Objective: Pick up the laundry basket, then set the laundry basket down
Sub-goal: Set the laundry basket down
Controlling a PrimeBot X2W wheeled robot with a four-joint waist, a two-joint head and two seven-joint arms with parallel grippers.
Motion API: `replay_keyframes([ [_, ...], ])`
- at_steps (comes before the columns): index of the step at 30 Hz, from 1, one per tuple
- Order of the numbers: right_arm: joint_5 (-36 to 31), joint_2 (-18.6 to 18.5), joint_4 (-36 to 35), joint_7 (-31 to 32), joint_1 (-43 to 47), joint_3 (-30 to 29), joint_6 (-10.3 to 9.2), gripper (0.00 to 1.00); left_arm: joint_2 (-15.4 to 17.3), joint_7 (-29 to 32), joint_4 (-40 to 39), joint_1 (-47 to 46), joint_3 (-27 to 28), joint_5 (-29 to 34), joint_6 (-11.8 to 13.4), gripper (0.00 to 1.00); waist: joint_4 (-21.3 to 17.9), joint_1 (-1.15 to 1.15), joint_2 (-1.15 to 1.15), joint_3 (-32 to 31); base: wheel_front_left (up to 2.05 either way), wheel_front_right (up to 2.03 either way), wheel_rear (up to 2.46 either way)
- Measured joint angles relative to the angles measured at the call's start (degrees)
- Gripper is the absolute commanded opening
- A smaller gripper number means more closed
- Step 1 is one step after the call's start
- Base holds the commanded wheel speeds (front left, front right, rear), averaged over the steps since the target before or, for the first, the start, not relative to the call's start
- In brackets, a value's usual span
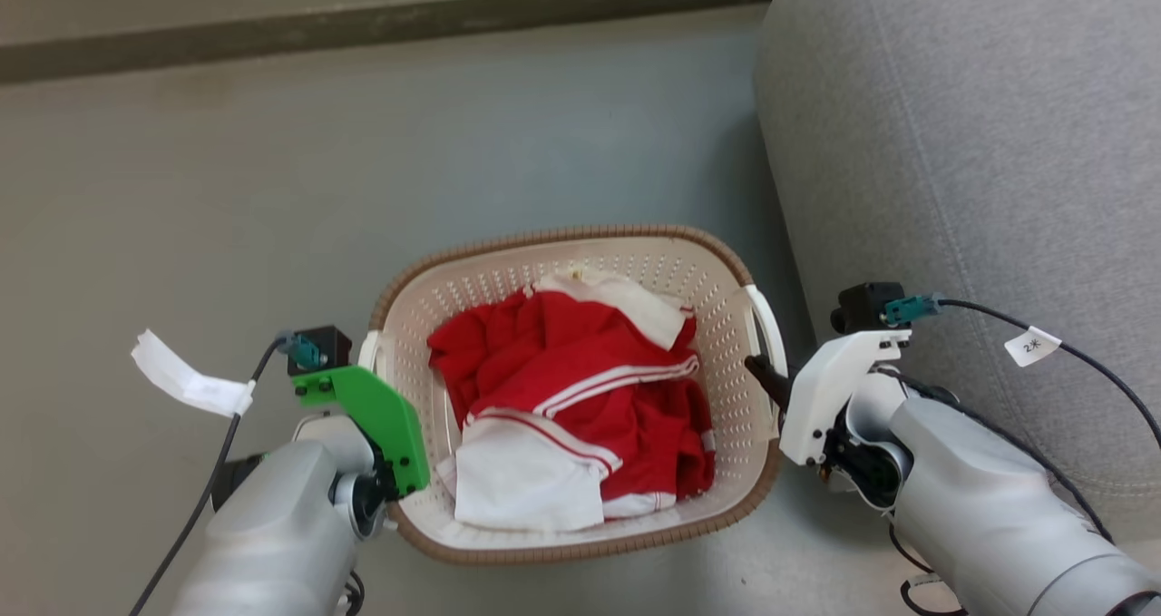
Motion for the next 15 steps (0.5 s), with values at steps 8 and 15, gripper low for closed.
replay_keyframes([
  [8, -1.0, -1.3, -1.3, -4.2, -2.6, 0.9, 0.0, 0.0, 0.1, -2.5, -1.3, -3.4, -1.2, 0.8, 1.0, 0.0, 0.5, 0.0, 0.0, 6.4, 0.0, 0.0, 0.0],
  [15, -2.1, -2.3, -2.7, -7.5, -5.4, 1.6, -0.02, 0.0, 0.2, -4.6, -1.4, -6.7, -1.9, 2.2, 1.9, 0.0, 1.1, 0.01, 0.0, 12.1, 0.0, 0.0, 0.0],
])
